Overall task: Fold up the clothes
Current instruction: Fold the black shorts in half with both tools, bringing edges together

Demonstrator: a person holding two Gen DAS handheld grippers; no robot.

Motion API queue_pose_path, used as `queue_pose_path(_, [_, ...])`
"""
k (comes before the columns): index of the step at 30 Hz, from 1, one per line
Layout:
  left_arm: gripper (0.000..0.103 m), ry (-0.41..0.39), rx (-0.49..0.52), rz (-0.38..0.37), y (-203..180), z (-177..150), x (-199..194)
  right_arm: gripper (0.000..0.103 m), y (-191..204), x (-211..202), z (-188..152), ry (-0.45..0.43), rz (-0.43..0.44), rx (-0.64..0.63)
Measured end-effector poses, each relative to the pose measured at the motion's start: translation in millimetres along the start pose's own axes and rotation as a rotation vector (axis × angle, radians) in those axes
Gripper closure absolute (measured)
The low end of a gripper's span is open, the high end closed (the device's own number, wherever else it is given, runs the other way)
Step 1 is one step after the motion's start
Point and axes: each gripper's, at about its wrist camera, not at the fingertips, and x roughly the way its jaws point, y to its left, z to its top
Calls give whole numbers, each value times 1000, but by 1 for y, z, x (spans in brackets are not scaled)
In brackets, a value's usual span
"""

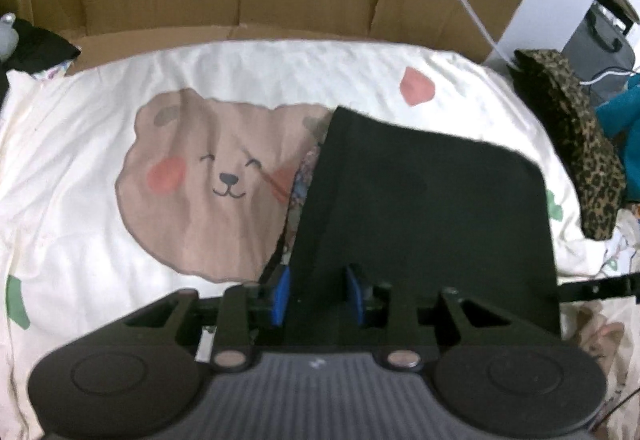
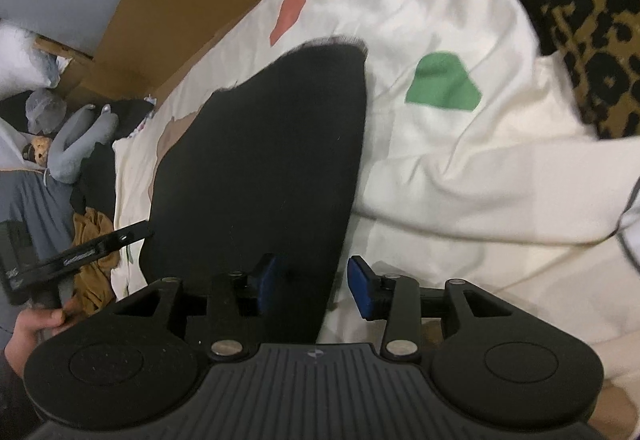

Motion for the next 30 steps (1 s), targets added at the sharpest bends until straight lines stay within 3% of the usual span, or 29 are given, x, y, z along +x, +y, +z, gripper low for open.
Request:
queue_pose_path(5, [65, 3, 37, 28, 0, -5, 10, 57, 3, 11, -5, 16, 1, 3])
queue_pose_path(11, [79, -11, 48, 42, -3, 5, -3, 57, 2, 11, -1, -7, 2, 11])
queue_pose_path(13, [79, -27, 41, 44, -2, 11, -7, 57, 1, 12, 2, -17, 5, 19])
queue_pose_path(14, [76, -39, 32, 36, -1, 14, -8, 57, 0, 12, 3, -22, 7, 24])
queue_pose_path(17, [50, -44, -2, 6, 3, 25, -3, 57, -2, 15, 6, -37, 11, 43])
queue_pose_path(20, [47, -48, -26, -16, 4, 35, 6, 57, -7, 17, 8, -61, 24, 80])
queue_pose_path(23, [36, -39, -30, -44, 2, 41, 16, 57, -13, 21, 9, -75, 47, 126])
queue_pose_path(26, [40, -23, -18, -35, 3, 42, 28, 57, -17, 25, 8, -78, 68, 157])
queue_pose_path(27, [51, -20, -26, -47, 5, 42, 31, 58, -17, 25, 7, -79, 74, 159])
queue_pose_path(28, [55, -20, -41, -63, 9, 41, 33, 58, -17, 24, 8, -80, 80, 156])
queue_pose_path(30, [64, -25, -58, -80, 12, 40, 35, 72, -16, 22, 8, -81, 92, 151])
